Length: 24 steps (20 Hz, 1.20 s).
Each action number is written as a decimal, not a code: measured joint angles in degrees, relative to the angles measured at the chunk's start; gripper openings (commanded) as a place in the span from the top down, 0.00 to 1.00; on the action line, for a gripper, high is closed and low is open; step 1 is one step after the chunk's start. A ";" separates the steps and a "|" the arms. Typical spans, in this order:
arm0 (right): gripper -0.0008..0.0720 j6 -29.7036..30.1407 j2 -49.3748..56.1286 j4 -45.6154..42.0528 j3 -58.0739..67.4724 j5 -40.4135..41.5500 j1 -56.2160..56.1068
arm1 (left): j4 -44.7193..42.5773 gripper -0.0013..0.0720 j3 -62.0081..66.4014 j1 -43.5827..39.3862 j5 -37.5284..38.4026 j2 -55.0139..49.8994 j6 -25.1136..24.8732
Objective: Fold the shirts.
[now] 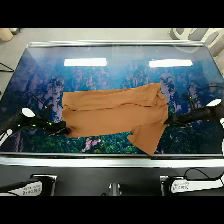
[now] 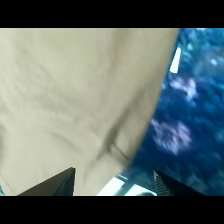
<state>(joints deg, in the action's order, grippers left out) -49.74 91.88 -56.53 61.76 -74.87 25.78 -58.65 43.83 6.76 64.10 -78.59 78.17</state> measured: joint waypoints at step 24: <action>0.96 -1.07 -55.08 -7.93 40.61 20.85 -6.47 | -0.90 0.95 57.09 4.02 -16.96 40.24 9.05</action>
<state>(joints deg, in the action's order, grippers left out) -50.81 36.80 -64.47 102.37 -54.02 19.31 -59.55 100.92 10.79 47.13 -38.35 87.22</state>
